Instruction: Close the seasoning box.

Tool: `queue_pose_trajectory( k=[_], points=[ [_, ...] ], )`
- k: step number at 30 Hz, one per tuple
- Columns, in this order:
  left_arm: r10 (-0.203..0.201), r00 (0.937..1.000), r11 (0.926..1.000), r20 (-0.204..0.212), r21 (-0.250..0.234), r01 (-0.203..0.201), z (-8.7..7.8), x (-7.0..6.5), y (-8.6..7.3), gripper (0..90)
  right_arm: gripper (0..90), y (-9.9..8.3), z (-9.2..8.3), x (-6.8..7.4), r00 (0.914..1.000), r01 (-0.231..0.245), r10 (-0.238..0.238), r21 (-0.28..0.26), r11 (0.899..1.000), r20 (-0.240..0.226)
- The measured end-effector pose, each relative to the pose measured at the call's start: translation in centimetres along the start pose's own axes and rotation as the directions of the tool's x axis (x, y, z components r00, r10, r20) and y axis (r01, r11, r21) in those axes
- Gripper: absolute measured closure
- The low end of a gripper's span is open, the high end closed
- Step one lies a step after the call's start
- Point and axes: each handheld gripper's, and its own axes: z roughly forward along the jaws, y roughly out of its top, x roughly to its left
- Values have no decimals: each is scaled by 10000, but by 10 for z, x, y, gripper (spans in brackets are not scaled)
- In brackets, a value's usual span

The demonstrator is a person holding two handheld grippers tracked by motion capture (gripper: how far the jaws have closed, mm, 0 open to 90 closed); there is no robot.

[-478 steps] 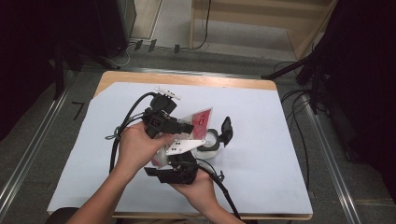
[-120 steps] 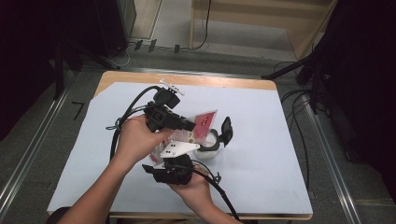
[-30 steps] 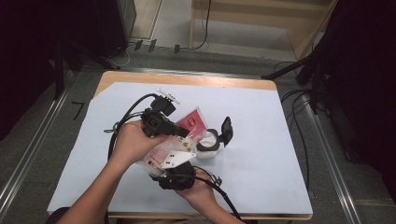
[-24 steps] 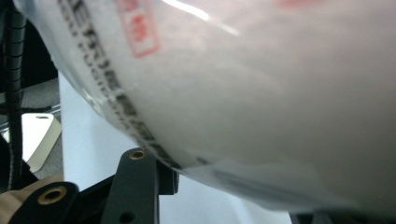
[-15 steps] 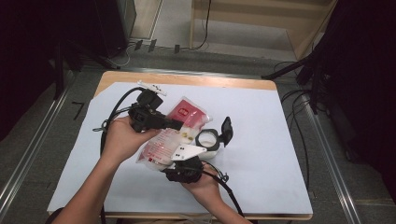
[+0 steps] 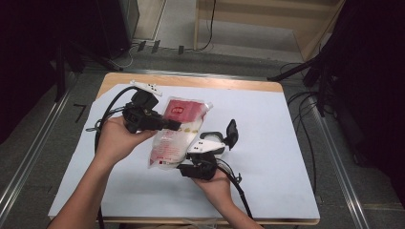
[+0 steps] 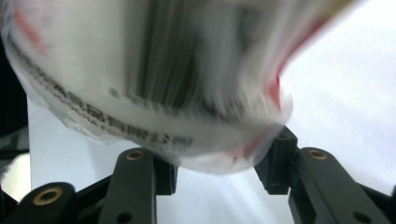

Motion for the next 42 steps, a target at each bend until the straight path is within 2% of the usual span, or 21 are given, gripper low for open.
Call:
queue_pose_trajectory(
  k=[1, 2, 5, 7, 10, 18, 19, 21, 24, 26, 29, 33, 36, 38, 42],
  points=[
    [4, 10000, 10000, 71, 0, -4, -1, 1, -1, 899, 572, 0, 0, 0, 10000, 0, 0, 0, 10000, 0],
    [-113, 9995, 9999, 282, -59, 114, -2, 4, -2, 900, 573, 1, -2, -1, 9996, 192, -192, 31, 9998, 188],
    [-187, 9986, 9997, 488, -156, 195, -4, 6, -3, 900, 572, 2, -3, -3, 9996, 130, -130, 24, 9999, 270],
    [-164, 9984, 9997, 534, -152, 172, -6, 9, -4, 900, 581, 3, -4, -7, 9995, -240, 240, 4, 9997, 182],
    [-143, 9985, 9998, 534, -104, 149, -8, 12, -6, 900, 575, 3, -5, -5, 9995, -117, 115, 73, 9999, 278],
    [-451, 9969, 9986, 637, -259, 468, -13, 16, -6, 900, 574, 8, -3, 2, 9998, 127, -120, 558, 9984, -134],
    [-600, 9964, 9977, 602, -287, 618, -14, 16, -6, 900, 572, 9, -2, 2, 9996, 212, -198, 639, 9977, -219],
    [-578, 9967, 9974, 563, -409, 601, -17, 19, -7, 900, 572, 10, -2, 5, 9992, 312, -294, 722, 9969, -264],
    [-731, 9946, 9950, 740, -623, 777, -23, 21, -8, 900, 571, 10, -2, 6, 9989, 375, -352, 747, 9965, -318],
    [-772, 9946, 9938, 696, -743, 824, -27, 23, -8, 900, 570, 10, -3, 6, 9988, 390, -363, 864, 9955, -325],
    [-898, 9954, 9918, 339, -878, 925, -32, 31, -11, 900, 570, 9, -3, 5, 9985, 434, -400, 959, 9944, -364],
    [-1284, 9915, 9857, 209, -1076, 1299, -33, 45, -17, 900, 568, 10, -5, 5, 9976, 450, -398, 946, 9945, -560],
    [-1414, 9899, 9820, -13, -1265, 1401, -27, 56, -21, 900, 561, 12, -8, 4, 9970, 425, -357, 987, 9942, -688],
    [-1436, 9896, 9816, -87, -1287, 1412, -25, 59, -22, 900, 559, 12, -8, 4, 9972, 398, -333, 992, 9943, -666],
    [-1547, 9867, 9815, -498, -1213, 1478, -14, 69, -23, 900, 552, 12, -11, 1, 9977, 302, -236, 1057, 9939, -635]
  ],
)
